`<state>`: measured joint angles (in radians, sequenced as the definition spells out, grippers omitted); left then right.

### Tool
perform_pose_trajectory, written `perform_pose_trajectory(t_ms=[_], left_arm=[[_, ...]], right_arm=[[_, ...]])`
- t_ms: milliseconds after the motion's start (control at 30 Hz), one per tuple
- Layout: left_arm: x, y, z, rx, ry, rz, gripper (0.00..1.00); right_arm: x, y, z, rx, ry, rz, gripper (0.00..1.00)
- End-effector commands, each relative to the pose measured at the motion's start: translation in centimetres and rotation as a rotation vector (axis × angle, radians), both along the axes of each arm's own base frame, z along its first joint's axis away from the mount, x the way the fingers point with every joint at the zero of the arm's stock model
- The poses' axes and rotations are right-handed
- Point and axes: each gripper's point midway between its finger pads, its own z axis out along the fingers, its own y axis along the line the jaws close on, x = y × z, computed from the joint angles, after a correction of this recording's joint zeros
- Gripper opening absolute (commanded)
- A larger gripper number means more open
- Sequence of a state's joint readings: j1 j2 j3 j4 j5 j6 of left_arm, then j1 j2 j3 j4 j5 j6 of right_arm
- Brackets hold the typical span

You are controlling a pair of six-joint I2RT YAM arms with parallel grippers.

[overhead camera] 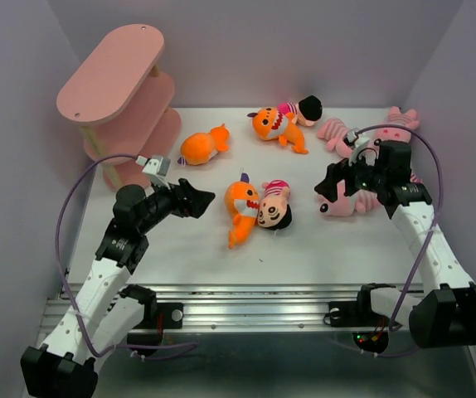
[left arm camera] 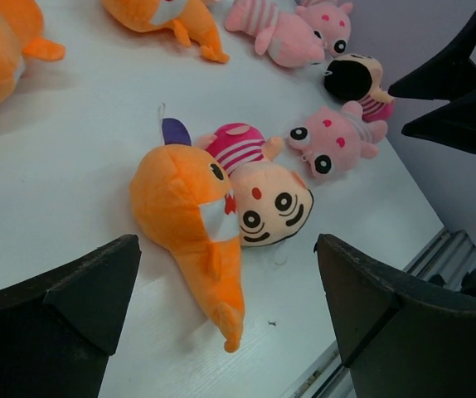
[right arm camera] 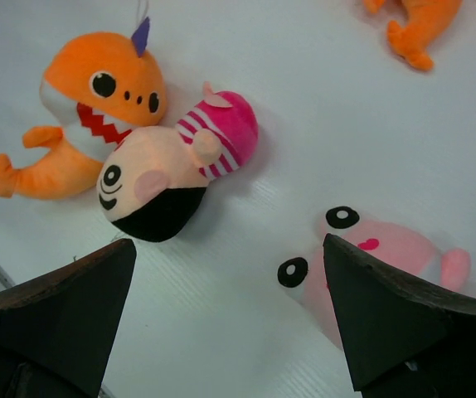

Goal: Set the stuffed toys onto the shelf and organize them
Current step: Grab a stuffed toy with the left arm

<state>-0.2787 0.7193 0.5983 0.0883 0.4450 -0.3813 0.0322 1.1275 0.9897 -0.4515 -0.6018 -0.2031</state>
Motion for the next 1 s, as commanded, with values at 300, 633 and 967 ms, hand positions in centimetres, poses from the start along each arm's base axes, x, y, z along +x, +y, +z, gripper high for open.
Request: perform_pose_trajectory(t_ms=[300,633,967], left_arm=[[0.9,-4.9,1.6,-0.052,0.1,0.021,0.99],[6.1,-7.6,-4.2,-0.011,0.33,0.12,0.86],[7.1,-9.5,-9.2,0.129,0.416,0.125,0.82]], right_arm=[[-1.3,2.1,-1.7,0.019,-0.022,0.228,1.0],[-1.9,3.0,-2.9,0.072,0.019,0.277,1.0],[-2.3,3.5,-3.4,0.1,0.039,0.312,1.0]])
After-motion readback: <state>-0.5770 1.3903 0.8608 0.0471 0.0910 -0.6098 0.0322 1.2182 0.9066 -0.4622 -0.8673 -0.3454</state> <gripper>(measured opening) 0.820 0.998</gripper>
